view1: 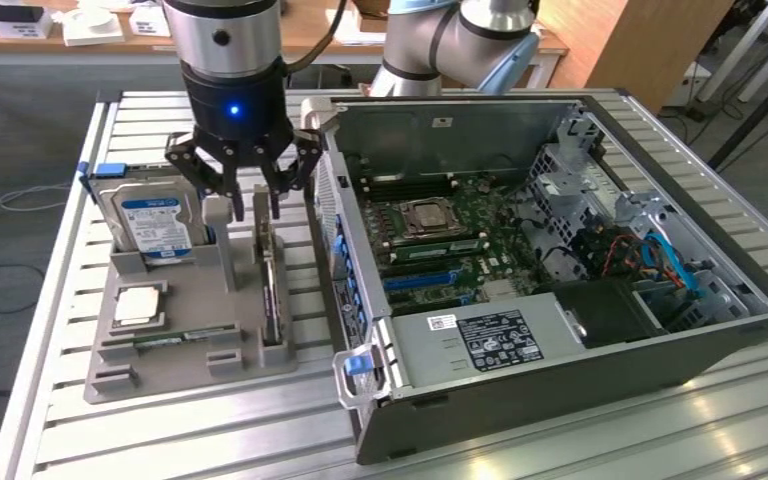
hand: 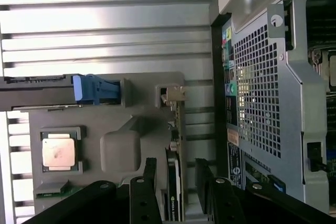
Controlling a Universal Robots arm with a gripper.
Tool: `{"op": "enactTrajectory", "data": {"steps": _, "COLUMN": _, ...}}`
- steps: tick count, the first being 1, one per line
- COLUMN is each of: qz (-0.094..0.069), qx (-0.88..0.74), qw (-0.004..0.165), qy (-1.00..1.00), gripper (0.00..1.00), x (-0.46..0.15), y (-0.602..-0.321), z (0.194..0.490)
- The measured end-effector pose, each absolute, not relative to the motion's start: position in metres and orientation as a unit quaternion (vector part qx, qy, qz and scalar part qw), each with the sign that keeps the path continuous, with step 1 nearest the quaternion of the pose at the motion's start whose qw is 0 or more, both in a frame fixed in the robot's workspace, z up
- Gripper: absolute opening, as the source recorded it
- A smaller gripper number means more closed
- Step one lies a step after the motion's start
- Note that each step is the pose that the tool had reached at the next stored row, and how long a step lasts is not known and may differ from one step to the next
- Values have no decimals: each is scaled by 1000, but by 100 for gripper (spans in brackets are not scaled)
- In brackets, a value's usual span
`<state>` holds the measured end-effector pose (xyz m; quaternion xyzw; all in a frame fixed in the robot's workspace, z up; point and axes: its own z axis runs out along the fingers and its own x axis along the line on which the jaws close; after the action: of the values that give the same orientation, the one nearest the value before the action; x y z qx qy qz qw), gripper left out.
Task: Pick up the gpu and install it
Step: 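Pick up the gpu and move the gpu toward the slot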
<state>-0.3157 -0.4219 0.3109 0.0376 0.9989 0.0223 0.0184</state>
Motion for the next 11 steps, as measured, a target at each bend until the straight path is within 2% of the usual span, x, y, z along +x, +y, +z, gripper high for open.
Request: {"op": "enactTrajectory", "data": {"steps": 11, "qz": 22, "qx": 38, "qw": 18, "qy": 999, "gripper": 43, "x": -316, "y": -432, "z": 303}}
